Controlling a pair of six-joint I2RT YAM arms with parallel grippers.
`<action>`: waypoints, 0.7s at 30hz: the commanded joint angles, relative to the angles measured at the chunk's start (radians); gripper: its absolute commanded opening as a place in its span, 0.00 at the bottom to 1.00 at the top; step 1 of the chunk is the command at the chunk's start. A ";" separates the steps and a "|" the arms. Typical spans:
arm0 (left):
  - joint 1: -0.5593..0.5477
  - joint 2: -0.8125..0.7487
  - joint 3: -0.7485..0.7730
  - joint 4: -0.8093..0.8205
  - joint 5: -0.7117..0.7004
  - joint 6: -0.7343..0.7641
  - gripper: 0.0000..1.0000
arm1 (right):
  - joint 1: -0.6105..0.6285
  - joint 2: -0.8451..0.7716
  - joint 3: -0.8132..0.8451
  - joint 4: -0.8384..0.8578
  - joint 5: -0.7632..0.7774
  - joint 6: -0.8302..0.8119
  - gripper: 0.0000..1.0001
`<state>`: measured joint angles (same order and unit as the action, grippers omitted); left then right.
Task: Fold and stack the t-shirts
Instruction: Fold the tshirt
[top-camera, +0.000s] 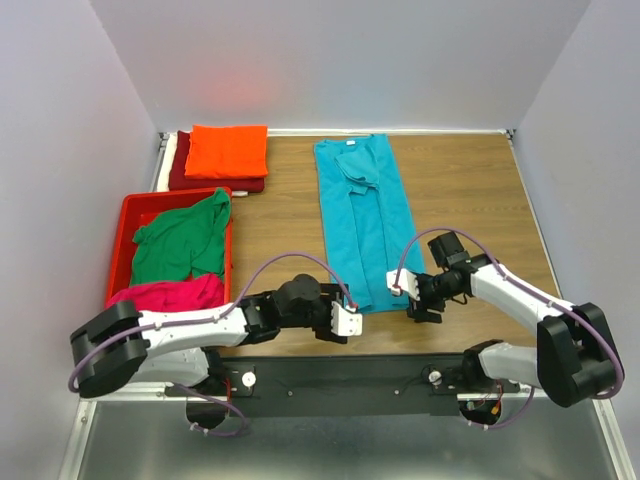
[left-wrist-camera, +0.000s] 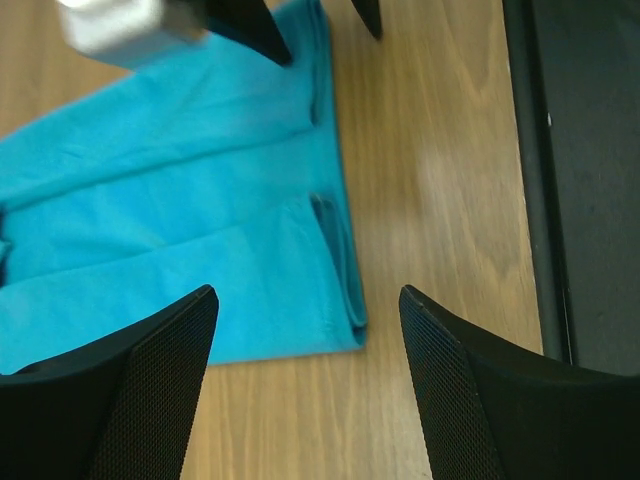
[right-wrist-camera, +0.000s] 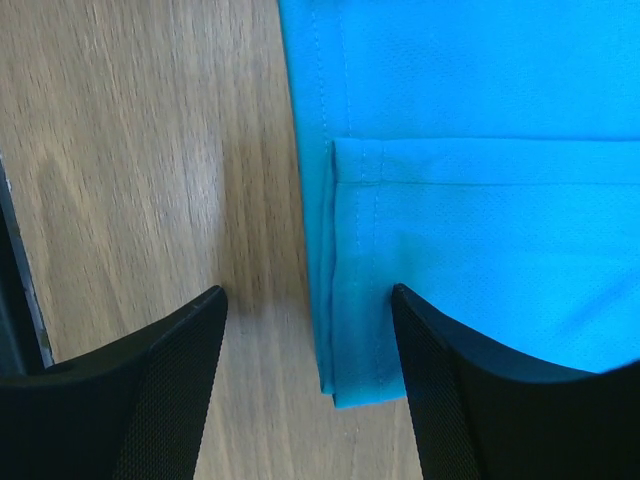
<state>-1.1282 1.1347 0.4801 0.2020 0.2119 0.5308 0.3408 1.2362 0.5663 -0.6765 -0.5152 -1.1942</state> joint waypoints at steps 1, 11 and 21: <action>-0.024 0.078 0.032 -0.030 -0.065 0.060 0.80 | 0.001 0.019 -0.045 0.096 0.061 -0.005 0.73; -0.045 0.287 0.098 -0.030 -0.134 0.120 0.77 | 0.001 -0.006 -0.055 0.178 0.093 0.045 0.68; -0.045 0.421 0.143 -0.056 -0.193 0.120 0.58 | 0.000 0.032 -0.069 0.187 0.133 0.053 0.52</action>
<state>-1.1675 1.5169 0.6128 0.1783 0.0689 0.6403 0.3408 1.2278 0.5434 -0.5243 -0.4965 -1.1328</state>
